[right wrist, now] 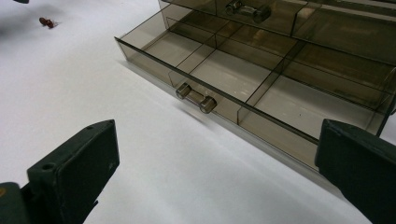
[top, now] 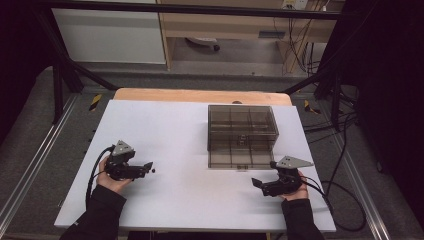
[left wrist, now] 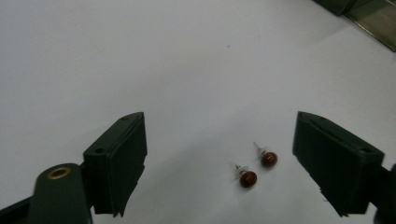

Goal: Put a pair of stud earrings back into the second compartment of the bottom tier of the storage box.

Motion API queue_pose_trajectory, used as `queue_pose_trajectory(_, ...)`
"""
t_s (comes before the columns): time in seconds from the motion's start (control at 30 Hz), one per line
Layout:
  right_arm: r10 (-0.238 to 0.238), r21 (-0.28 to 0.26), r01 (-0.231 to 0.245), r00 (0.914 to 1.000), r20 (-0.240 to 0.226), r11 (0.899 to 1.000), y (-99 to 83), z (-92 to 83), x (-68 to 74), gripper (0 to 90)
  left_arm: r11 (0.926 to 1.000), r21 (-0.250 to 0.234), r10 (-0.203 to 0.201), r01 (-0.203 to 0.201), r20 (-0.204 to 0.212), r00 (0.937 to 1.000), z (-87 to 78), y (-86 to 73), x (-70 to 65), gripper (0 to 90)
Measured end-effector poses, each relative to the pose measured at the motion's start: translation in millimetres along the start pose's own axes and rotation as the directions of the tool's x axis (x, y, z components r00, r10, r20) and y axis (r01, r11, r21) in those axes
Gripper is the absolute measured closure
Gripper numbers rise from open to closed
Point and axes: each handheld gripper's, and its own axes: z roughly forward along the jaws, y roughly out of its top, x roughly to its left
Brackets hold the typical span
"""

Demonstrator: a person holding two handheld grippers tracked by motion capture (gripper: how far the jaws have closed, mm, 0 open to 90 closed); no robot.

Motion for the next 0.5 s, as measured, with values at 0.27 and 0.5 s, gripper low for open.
queue_pose_trajectory(0.27,0.004,0.0,-0.004,1.0,0.002,1.0,-0.4,-1.2,-0.2,0.4,0.9995,0.028,-0.015,0.015,-0.006,0.9999,0.3,-5.9,-4.6,32.7)
queue_pose_trajectory(0.5,0.003,0.003,-0.003,1.0,0.001,1.0,-0.7,-0.1,0.0,0.5,0.9984,0.054,-0.019,0.019,-0.004,0.9998,-1.3,-9.8,-9.4,42.7)
